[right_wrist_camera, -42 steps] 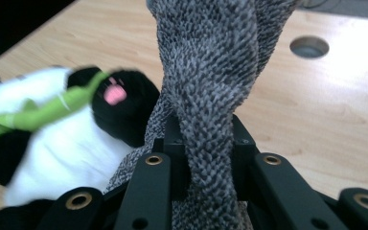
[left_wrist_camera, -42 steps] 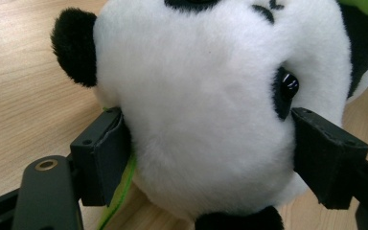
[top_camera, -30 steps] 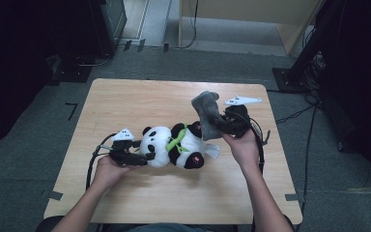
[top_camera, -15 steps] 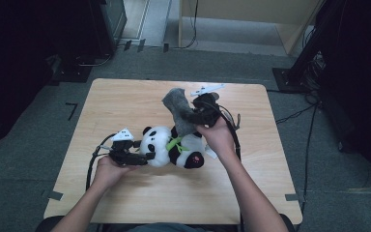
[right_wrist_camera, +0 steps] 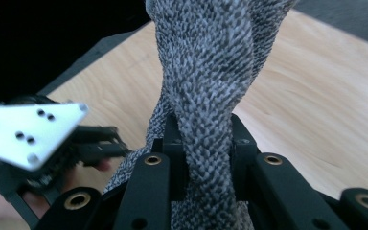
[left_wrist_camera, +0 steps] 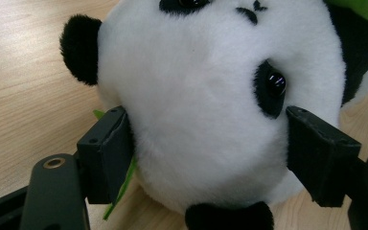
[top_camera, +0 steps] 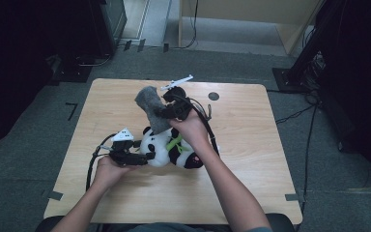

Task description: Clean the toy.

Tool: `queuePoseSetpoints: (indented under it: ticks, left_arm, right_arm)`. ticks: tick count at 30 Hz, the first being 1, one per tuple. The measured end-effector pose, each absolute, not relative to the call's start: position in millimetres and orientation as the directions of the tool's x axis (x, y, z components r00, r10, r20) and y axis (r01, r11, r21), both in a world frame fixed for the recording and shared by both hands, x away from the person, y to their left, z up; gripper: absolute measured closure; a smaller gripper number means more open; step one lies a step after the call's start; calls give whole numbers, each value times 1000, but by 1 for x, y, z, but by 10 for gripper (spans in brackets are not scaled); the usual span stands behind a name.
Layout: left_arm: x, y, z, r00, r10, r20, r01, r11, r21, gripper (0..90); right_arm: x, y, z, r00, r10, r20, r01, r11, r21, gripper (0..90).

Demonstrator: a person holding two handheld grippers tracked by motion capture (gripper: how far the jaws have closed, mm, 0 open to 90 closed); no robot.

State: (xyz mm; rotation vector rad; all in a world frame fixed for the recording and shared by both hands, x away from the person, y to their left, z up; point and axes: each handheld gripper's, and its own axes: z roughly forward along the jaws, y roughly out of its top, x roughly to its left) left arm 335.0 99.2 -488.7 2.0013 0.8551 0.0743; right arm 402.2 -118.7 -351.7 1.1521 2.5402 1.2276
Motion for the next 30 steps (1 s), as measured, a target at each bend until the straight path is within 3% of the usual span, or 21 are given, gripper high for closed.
queuePoseSetpoints:
  ticks: [11, 19, 30]
  left_arm:
    - [335, 99, -488, 758, 592, -272, 538, -333, 775, 258]
    - [336, 99, -485, 752, 595, -284, 556, -341, 758, 332]
    - [337, 98, -485, 749, 596, -290, 560, -335, 758, 346]
  right_arm:
    - [413, -78, -399, -712, 626, 318, 664, 450, 597, 761]
    - [422, -89, -410, -690, 671, 271, 678, 471, 564, 755]
    - [427, -114, -409, -642, 722, 258, 711, 436, 552, 750]
